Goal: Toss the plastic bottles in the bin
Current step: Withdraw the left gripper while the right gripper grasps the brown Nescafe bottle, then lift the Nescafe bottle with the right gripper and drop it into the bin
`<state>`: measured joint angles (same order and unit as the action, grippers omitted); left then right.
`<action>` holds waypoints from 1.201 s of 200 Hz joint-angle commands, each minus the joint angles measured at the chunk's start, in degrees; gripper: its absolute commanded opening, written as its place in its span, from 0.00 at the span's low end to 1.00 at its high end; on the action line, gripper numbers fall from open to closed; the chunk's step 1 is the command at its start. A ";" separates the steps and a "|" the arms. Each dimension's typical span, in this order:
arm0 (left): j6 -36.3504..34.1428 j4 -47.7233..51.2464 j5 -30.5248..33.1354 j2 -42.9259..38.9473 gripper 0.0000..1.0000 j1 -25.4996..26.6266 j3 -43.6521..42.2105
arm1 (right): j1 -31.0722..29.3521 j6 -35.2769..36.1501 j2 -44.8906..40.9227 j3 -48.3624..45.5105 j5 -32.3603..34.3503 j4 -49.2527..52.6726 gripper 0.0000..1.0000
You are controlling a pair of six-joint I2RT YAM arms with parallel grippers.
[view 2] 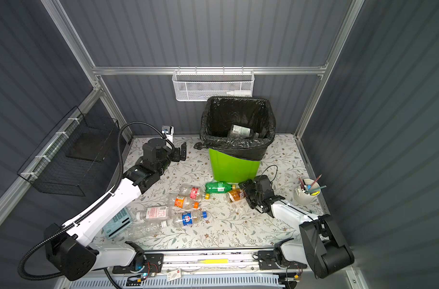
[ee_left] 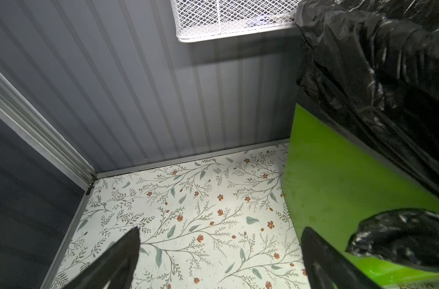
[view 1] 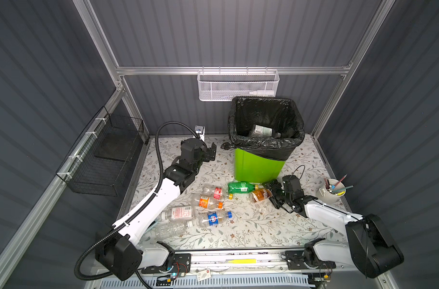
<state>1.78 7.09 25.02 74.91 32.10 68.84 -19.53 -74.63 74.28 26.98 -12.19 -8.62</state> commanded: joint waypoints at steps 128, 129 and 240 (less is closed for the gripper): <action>1.60 1.43 2.48 -2.23 1.00 -0.40 -0.62 | -0.62 -4.79 2.31 -4.01 0.37 -3.21 0.58; 1.62 1.43 2.49 -2.23 1.00 -0.38 -0.63 | -0.65 -4.72 2.20 -4.02 0.48 -3.14 0.57; 4.32 1.70 3.59 -0.44 1.00 -0.80 -4.71 | -0.34 27.95 -31.44 15.70 27.22 24.45 0.54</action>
<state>4.62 8.16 27.53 74.37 31.81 65.76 -19.97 -61.67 49.71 34.20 1.91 6.09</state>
